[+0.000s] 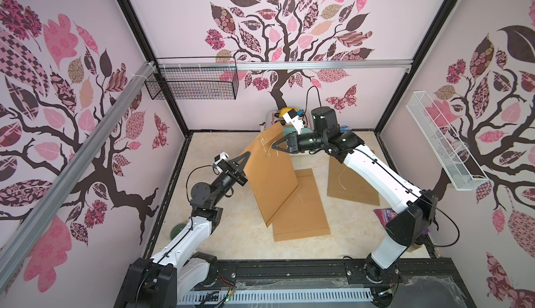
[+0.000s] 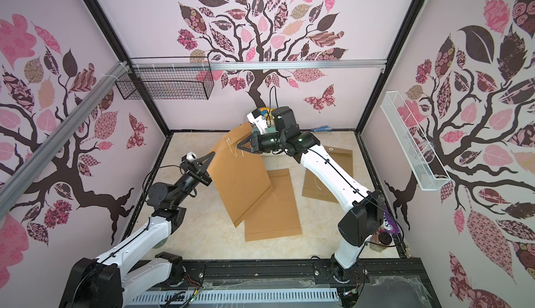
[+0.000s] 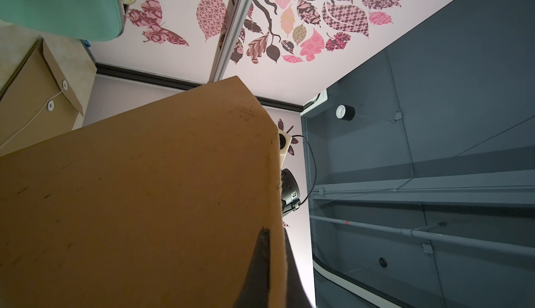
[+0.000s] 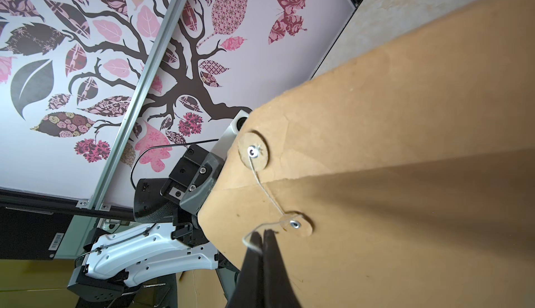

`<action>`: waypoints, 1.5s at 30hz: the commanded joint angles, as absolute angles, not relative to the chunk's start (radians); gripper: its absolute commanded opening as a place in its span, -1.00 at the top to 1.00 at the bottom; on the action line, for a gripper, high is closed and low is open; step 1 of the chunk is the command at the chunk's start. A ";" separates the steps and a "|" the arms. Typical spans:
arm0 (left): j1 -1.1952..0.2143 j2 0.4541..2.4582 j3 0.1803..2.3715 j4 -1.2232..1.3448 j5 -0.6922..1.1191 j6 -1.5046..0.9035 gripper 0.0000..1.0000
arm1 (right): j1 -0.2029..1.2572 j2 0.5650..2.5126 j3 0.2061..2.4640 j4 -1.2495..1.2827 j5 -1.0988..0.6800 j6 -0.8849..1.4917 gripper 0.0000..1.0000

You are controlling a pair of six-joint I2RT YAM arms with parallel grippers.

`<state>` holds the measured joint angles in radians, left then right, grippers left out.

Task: Close the mouth of the file bag
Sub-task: Close the file bag.

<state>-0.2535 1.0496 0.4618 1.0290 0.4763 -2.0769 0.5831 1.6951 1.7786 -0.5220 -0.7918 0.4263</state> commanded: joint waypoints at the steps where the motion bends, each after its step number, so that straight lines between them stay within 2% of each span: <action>1: -0.259 1.020 0.483 1.031 0.484 -2.098 1.00 | 0.587 1.715 1.829 -0.502 -0.815 0.441 1.00; 12: -0.261 1.021 0.481 1.033 0.495 -2.096 1.00 | 0.648 1.792 1.915 -0.488 -0.838 0.475 1.00; 23: -0.261 1.049 0.482 1.074 0.488 -2.106 1.00 | 0.668 1.745 1.829 -0.424 -0.848 0.493 1.00; 35: -0.260 1.019 0.444 1.090 0.481 -2.130 1.00 | 0.655 1.826 1.969 -0.454 -0.820 0.466 1.00; 45: -0.259 1.025 0.453 1.102 0.481 -2.135 1.00 | 0.630 1.792 1.915 -0.417 -0.843 0.477 1.00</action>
